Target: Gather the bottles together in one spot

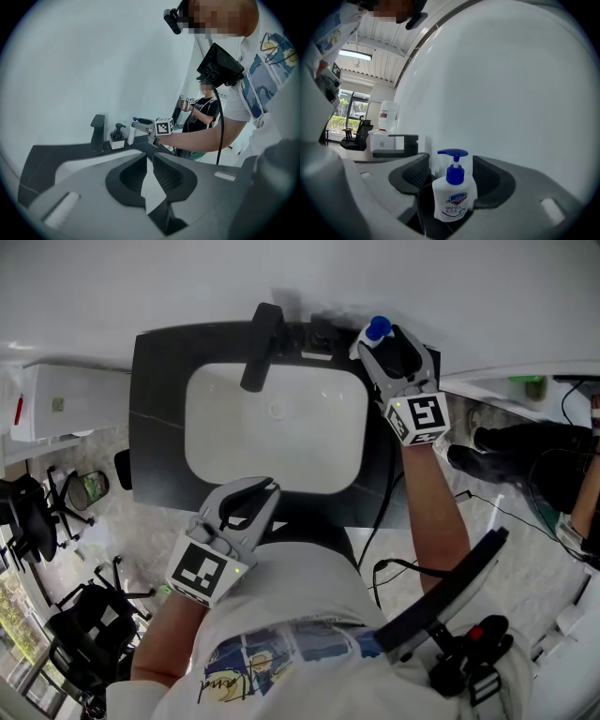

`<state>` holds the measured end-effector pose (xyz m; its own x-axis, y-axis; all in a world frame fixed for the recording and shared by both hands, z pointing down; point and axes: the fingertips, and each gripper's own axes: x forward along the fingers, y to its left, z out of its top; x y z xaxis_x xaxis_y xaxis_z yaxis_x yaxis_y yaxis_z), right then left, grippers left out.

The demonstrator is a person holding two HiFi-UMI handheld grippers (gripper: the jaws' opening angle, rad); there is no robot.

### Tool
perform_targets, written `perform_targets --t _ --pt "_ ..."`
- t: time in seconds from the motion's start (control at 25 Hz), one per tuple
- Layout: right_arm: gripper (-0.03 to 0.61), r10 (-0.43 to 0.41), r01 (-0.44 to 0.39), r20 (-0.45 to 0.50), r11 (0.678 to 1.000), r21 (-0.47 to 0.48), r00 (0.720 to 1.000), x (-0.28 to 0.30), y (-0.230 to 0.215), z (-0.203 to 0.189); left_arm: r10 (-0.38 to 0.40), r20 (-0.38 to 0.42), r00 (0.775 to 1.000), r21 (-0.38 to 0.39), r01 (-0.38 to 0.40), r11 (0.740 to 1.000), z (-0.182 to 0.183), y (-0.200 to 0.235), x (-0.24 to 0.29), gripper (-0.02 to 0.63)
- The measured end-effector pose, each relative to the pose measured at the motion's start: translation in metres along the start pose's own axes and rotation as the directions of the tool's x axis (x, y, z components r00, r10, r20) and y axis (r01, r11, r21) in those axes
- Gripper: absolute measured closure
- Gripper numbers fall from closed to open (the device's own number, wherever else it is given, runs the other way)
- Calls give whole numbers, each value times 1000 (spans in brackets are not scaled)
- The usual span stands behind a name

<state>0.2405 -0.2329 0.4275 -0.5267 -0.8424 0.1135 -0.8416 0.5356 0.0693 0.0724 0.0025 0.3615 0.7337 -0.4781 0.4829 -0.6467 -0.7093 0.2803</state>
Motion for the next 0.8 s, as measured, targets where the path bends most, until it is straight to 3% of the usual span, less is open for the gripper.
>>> perform_targets --t 0.28,0.52,0.8 --pt "287 -21 21 -14 1000 -5 1000 -7 -4 -4 -5 6 1000 4 5 1000 1 2 2 571" --pt "287 -87 87 -39 996 7 995 -30 -10 -11 -27 24 999 17 27 999 0 2 5 571" --pt "298 -181 182 -65 983 7 981 -89 64 28 -80 89 993 64 75 995 -11 -10 -72 571"
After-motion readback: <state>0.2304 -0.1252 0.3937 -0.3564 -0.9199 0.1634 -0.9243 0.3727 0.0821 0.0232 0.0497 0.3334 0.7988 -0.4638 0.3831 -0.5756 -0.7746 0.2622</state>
